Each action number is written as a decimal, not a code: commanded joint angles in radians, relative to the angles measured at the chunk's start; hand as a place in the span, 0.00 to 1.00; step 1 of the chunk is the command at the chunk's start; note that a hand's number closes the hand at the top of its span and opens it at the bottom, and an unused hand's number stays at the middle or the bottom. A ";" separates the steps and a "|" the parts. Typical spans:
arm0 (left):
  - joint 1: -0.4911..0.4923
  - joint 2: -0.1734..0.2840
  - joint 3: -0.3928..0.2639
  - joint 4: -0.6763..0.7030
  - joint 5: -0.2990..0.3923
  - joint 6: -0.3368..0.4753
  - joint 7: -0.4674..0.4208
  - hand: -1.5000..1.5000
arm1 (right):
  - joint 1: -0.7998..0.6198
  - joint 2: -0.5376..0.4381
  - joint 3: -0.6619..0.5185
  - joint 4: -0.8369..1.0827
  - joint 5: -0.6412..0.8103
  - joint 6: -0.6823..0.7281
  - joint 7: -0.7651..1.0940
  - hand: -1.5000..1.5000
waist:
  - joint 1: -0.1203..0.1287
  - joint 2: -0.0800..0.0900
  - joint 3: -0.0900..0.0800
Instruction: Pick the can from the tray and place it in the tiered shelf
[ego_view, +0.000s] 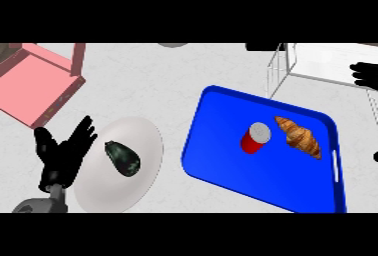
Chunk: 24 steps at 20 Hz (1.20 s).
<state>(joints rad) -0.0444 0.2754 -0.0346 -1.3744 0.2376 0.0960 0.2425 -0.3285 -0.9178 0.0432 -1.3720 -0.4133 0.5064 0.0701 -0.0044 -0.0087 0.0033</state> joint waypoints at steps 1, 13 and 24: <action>-0.003 -0.011 -0.016 0.016 -0.001 -0.011 0.045 0.50 | -0.043 0.007 0.048 -0.149 -0.017 -0.062 0.241 0.00 | 0.000 0.005 -0.005; 0.014 -0.016 0.009 0.009 -0.018 -0.023 0.028 0.50 | -0.171 0.190 0.221 -0.313 0.215 -0.279 0.673 0.00 | 0.011 0.008 -0.004; 0.057 -0.037 0.006 -0.062 -0.032 -0.026 0.067 0.50 | -0.144 0.279 0.294 -0.394 0.361 -0.219 0.860 0.00 | 0.007 0.006 -0.003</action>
<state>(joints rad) -0.0486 0.2565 -0.0046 -1.3815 0.2184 0.0576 0.2612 -0.5068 -0.6646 0.3266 -1.7059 -0.1015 0.2897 0.8533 0.0044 -0.0050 0.0050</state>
